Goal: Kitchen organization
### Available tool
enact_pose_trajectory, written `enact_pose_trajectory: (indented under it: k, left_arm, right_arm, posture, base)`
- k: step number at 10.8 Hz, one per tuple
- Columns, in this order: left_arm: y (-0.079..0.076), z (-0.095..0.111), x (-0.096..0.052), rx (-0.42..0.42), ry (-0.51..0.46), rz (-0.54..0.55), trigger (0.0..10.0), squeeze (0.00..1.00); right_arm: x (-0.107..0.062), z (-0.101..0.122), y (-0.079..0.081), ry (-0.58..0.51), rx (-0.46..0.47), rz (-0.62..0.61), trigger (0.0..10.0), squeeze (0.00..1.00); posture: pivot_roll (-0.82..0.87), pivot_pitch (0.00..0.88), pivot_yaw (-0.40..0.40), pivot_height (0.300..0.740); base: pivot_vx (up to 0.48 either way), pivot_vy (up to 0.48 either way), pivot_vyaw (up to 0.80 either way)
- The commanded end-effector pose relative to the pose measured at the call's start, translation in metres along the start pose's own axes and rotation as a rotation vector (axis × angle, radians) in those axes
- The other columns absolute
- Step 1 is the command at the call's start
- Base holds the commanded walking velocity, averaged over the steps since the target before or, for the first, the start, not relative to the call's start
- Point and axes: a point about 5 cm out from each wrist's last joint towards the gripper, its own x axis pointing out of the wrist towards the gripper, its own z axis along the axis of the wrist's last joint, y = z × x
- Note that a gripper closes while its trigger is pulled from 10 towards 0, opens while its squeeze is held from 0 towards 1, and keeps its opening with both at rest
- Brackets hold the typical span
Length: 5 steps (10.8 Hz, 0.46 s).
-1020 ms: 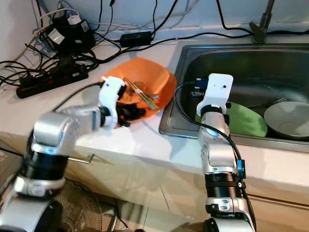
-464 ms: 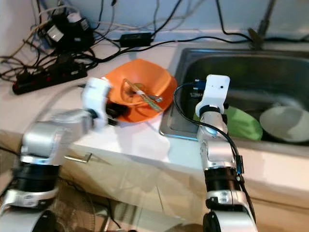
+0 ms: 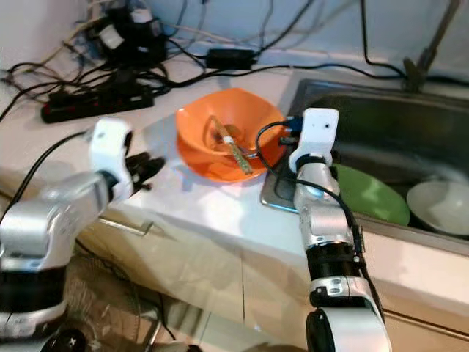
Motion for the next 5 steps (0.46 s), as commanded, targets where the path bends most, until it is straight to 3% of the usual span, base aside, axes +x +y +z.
enact_pose_trajectory:
  k: [1,2,3,5]
  left_arm:
    - [0.015,0.001,-0.007,0.012,-0.078,0.071,10.0,0.0]
    - [0.021,-0.002,-0.008,0.063,-0.162,0.133,10.0,0.0]
    - [0.022,-0.007,-0.004,0.061,-0.219,0.174,10.0,0.0]
    - [0.011,-0.015,0.004,0.066,-0.311,0.183,10.0,0.0]
  right_arm:
    - [0.0,0.0,-0.007,-0.004,-0.002,-0.014,10.0,0.0]
    - [-0.001,-0.002,-0.013,-0.003,-0.007,-0.03,10.0,0.0]
    - [-0.003,-0.003,-0.016,-0.006,-0.012,-0.042,10.0,0.0]
    - [-0.007,0.001,-0.032,-0.047,-0.038,-0.091,10.0,0.0]
  posture:
    - [0.25,0.063,0.05,0.74]
    - [0.24,0.059,0.047,0.74]
    - [0.23,0.056,0.047,0.74]
    - [0.2,0.047,0.054,0.74]
  base:
    - [0.0,0.0,0.0]
    - [0.0,0.0,0.0]
    - [0.0,0.0,0.0]
    - [0.0,0.0,0.0]
